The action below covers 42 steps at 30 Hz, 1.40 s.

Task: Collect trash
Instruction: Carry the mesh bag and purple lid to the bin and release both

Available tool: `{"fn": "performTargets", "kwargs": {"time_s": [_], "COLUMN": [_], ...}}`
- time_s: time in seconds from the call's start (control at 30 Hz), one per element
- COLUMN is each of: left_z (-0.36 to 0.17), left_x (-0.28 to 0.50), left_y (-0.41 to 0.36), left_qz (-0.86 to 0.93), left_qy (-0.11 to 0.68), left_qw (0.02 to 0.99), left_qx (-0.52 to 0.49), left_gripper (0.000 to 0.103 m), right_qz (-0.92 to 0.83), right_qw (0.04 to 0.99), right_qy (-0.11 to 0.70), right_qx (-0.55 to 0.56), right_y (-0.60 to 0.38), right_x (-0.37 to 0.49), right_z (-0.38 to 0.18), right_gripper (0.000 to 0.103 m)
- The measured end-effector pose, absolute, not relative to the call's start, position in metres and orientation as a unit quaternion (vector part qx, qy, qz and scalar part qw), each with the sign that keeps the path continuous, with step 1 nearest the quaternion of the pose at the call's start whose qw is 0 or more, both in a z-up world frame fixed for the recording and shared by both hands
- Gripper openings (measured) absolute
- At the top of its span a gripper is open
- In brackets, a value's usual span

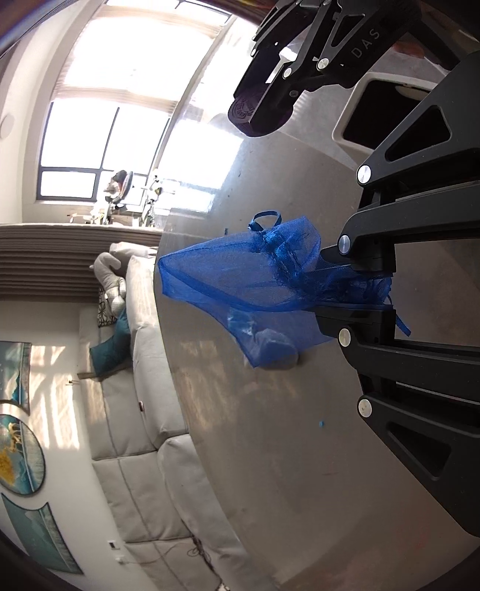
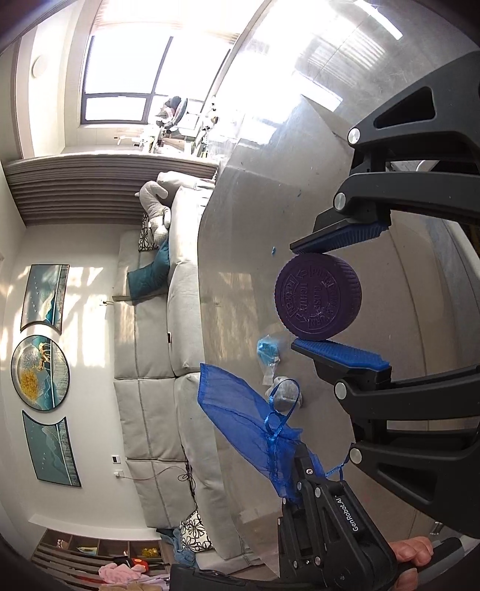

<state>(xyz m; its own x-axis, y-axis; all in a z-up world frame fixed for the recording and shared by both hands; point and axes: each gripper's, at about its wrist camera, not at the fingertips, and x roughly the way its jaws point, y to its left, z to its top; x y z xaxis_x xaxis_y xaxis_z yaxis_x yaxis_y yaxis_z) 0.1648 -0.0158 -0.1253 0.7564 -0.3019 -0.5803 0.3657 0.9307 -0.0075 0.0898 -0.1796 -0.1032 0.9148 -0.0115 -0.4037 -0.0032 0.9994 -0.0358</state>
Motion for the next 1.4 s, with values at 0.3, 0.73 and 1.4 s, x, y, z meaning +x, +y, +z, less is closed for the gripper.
{"fn": "performTargets", "kwargs": {"time_s": [0.3, 0.73, 1.4], "left_z": [-0.14, -0.162, -0.207], "left_x": [0.129, 0.09, 0.065], "left_y": [-0.08, -0.136, -0.211], "left_qz": [-0.264, -0.337, -0.405], "left_qy": [0.303, 0.304, 0.342], "left_qw": [0.91, 0.878, 0.822], "left_qx": [0.098, 0.153, 0.209], "left_gripper": [0.008, 0.008, 0.009], "right_qz": [-0.073, -0.136, -0.17], "right_qw": [0.974, 0.967, 0.958], "right_qy": [0.214, 0.217, 0.229], "right_qx": [-0.006, 0.011, 0.012], "right_y": [-0.227, -0.268, -0.299], "right_x": [0.048, 0.014, -0.004], "right_z": [-0.12, -0.137, -0.149], "right_gripper": [0.048, 0.048, 0.048]}}
